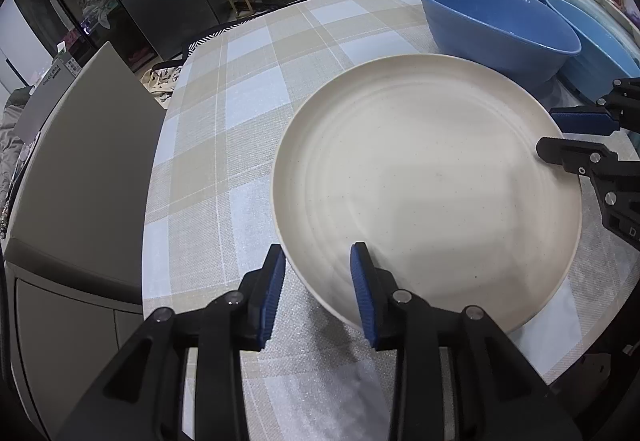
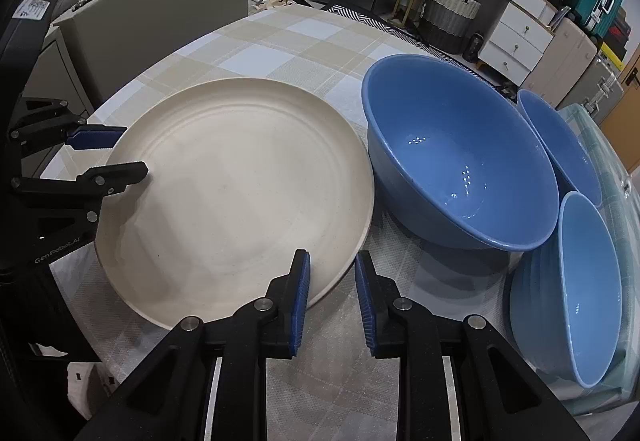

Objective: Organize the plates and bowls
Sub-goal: 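Lower the cream plate onto the stacked plates and open both grippers, then withdraw both grippers from the plates and move toward the large blue bowl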

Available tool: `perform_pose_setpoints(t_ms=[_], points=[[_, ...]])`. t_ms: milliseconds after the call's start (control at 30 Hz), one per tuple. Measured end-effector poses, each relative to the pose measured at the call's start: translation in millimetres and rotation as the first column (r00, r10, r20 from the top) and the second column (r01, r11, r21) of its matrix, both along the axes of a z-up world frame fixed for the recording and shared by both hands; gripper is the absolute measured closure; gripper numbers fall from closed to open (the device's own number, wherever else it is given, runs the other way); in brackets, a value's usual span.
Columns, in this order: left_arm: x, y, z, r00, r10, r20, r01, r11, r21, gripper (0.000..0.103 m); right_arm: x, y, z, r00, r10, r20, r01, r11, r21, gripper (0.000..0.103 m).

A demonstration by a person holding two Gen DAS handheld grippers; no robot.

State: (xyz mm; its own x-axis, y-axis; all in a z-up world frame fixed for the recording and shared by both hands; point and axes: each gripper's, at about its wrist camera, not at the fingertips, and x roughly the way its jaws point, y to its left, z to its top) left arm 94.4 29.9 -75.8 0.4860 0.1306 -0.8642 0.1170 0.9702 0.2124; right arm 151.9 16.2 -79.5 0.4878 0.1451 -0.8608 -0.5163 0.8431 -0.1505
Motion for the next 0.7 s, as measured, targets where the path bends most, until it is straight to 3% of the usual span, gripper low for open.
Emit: perform_pose_setpoints(t_ms=[167, 433, 500, 567, 633, 700], points=[[0.1, 1.1, 1.6, 1.000, -0.004, -0.007, 0.004, 0.999, -0.035, 0.057, -0.4, -3.4, 0.2, 1.000, -0.001, -0.009, 0.001, 1.000, 0.017, 0.080], [-0.6, 5.7, 6.5, 1.000, 0.001, -0.012, -0.001, 0.998, -0.063, 0.055, -0.3, -9.1, 7.0, 1.000, 0.007, -0.022, -0.006, 0.998, 0.055, 0.073], [-0.6, 11.3, 12.0, 1.000, 0.020, -0.001, -0.020, 0.996, -0.085, 0.050, -1.5, -10.4, 12.2, 1.000, 0.016, -0.023, -0.014, 0.997, 0.081, 0.063], [-0.7, 17.7, 19.2, 0.999, 0.040, 0.016, -0.038, 0.993, -0.114, 0.049, -2.6, -11.8, 18.6, 1.000, 0.023, -0.019, -0.020, 0.993, 0.115, 0.045], [-1.4, 24.0, 26.9, 0.998, 0.061, 0.032, -0.055, 0.988, -0.145, 0.045, -4.0, -12.4, 24.9, 0.999, 0.035, -0.015, -0.032, 0.989, 0.147, 0.035], [-2.7, 29.9, 34.4, 0.996, 0.079, 0.051, -0.069, 0.982, -0.176, 0.027, -6.1, -14.1, 32.9, 0.999, 0.044, -0.004, -0.043, 0.981, 0.187, 0.024]])
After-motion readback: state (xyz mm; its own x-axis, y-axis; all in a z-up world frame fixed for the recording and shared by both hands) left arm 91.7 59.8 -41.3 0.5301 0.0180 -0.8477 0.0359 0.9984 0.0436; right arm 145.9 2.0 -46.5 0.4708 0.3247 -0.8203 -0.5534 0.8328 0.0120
